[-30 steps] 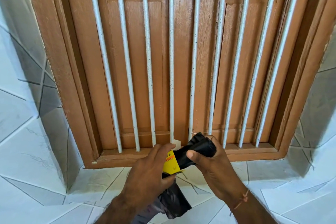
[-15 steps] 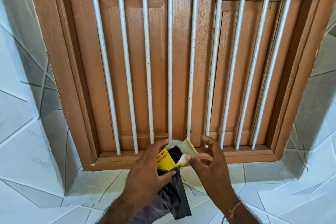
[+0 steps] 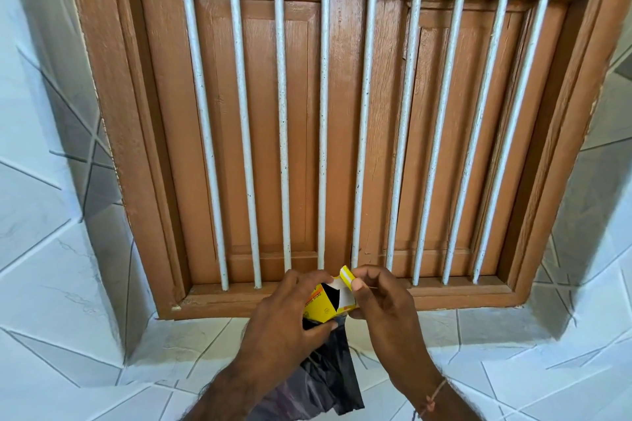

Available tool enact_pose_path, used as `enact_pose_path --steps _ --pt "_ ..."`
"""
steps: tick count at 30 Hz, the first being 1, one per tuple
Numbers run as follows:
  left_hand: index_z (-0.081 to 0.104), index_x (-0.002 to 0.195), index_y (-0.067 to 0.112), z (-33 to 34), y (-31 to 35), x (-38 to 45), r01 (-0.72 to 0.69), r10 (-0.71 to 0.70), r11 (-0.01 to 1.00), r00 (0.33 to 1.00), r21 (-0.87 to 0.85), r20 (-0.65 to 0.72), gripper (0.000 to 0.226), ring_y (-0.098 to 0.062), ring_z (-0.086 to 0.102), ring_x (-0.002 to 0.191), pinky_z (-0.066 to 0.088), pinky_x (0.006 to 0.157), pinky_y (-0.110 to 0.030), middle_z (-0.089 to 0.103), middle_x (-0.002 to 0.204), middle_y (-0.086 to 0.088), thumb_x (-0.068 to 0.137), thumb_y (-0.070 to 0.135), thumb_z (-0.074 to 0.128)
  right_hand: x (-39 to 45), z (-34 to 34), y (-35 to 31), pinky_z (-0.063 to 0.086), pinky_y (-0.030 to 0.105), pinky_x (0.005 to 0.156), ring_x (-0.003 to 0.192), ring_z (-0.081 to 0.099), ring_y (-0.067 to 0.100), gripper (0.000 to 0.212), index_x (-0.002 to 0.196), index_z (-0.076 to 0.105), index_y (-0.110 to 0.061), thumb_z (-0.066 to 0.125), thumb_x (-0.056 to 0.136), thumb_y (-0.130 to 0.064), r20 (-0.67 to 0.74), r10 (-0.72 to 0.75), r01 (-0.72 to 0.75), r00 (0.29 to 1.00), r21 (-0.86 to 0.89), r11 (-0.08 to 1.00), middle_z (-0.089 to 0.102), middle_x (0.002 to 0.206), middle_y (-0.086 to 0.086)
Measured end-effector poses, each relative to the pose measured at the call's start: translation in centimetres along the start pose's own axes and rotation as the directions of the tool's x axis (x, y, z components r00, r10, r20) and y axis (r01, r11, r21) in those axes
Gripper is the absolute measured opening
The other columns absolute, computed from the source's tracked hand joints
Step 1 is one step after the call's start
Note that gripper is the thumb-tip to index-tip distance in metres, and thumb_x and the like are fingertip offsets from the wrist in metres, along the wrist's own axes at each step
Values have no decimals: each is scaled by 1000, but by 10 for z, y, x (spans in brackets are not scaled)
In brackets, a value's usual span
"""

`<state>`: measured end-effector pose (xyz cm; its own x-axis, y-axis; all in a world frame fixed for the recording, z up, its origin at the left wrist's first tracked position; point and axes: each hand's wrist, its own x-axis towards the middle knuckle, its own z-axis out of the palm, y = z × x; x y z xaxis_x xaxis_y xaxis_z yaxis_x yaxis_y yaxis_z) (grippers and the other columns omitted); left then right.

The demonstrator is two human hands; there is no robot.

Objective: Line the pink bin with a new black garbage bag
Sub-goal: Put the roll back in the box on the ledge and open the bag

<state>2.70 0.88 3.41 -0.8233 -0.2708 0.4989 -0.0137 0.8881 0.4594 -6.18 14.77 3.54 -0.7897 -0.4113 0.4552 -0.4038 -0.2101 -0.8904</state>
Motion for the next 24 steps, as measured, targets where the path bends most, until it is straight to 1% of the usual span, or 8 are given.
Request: enact_pose_path --steps 2,5,7,9,12,15,19,24 --pt "36 120 51 1 2 0 14 -14 1000 1000 -11 -16 61 -3 54 93 47 75 -19 49 115 25 69 55 70 1 1 5 59 34 71 84 69 14 13 88 70 -32 65 90 -20 -20 -23 21 1000 -73 997 73 88 -6" --pt "34 121 52 3 6 0 56 -58 997 998 -43 -38 66 -2 55 96 46 74 -15 51 118 26 68 54 74 0 6 10 58 36 78 90 68 13 12 96 71 -28 65 90 -19 -82 -50 38 995 -139 989 74 92 -7" --pt "34 122 51 4 7 2 64 -67 997 997 -51 -44 68 -2 56 98 47 75 -14 52 121 26 68 53 75 -2 10 11 57 31 79 93 67 10 14 99 70 -29 65 89 -20 -128 -73 50 989 -175 983 73 96 -8" --pt "35 123 50 4 8 3 61 -63 997 997 -42 -50 67 -3 57 99 52 77 -19 52 122 25 69 54 74 -5 14 11 57 25 77 94 66 7 16 101 68 -31 66 89 -22 -170 -107 70 980 -211 975 72 98 -12" --pt "36 122 49 3 10 4 57 -59 998 997 -27 -56 61 -4 57 96 51 73 -18 51 119 23 72 54 71 -10 19 7 55 15 77 94 66 -1 21 102 63 -36 70 85 -26 -219 -92 49 971 -193 980 71 95 -22" --pt "36 123 48 3 11 5 62 -63 998 996 -20 -57 60 -2 56 97 49 73 -14 52 121 21 74 54 70 -13 22 10 58 22 77 89 69 5 12 93 65 -32 71 83 -30 -211 -94 55 973 -183 982 72 90 -17" --pt "33 129 48 6 12 5 92 -94 995 994 -33 -50 68 -2 54 107 43 81 -10 51 131 22 73 57 71 -11 25 16 59 28 76 87 68 8 0 86 66 -31 66 86 -31 -232 -76 29 970 -199 979 71 86 -15" --pt "32 135 44 8 17 8 99 -100 995 993 -22 -66 74 -3 53 116 42 88 -15 48 140 19 74 61 68 -11 31 19 60 28 75 89 67 11 7 86 62 -31 62 90 -25 -259 -88 33 962 -208 978 68 89 -12"
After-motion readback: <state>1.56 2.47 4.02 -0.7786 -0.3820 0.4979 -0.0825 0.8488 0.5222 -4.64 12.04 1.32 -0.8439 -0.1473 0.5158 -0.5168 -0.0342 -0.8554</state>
